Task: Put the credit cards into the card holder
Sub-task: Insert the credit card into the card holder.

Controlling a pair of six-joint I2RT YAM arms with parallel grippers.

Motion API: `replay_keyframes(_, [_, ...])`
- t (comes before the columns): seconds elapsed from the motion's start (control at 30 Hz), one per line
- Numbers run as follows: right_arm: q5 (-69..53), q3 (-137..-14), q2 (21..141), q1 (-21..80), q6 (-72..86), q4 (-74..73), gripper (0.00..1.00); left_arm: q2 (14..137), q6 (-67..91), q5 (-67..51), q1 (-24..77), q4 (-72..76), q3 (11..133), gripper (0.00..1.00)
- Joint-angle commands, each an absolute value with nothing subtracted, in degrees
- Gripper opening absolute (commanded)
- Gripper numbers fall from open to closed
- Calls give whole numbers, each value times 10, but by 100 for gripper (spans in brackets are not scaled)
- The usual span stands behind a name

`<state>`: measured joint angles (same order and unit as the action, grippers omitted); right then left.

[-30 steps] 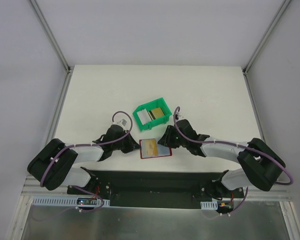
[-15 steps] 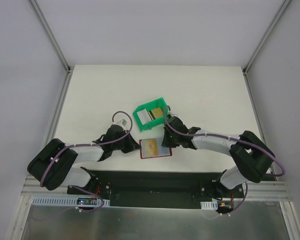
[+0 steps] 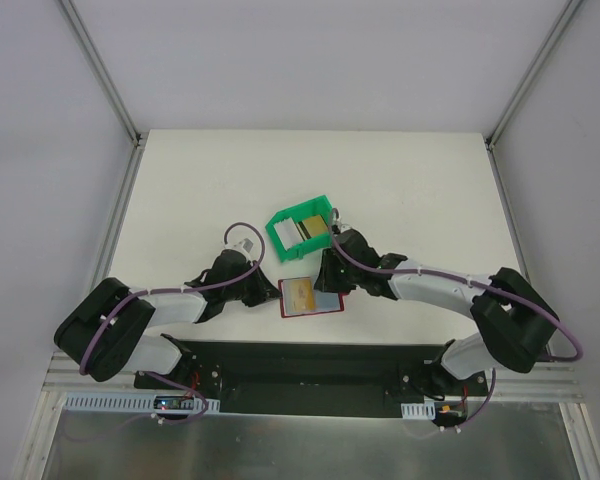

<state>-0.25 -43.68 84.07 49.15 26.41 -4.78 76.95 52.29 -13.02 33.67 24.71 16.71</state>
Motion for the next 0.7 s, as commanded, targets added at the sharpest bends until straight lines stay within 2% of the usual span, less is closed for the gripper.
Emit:
replay_keyframes(0.0, [-87,-432,843,497,298,42,33,783,494,-97,336,142,141,0])
replay_keyframes(0.2, [-128,-432,884,498,317,79,38,781,493,-98,336,142,140,0])
replay_keyframes(0.5, [-97,-428,890,498,311,57,45,780,495,-96,336,143,139,0])
replay_keyframes(0.67, [-95,-429,901,498,309,45,46,787,493,-99,336,145,140,0])
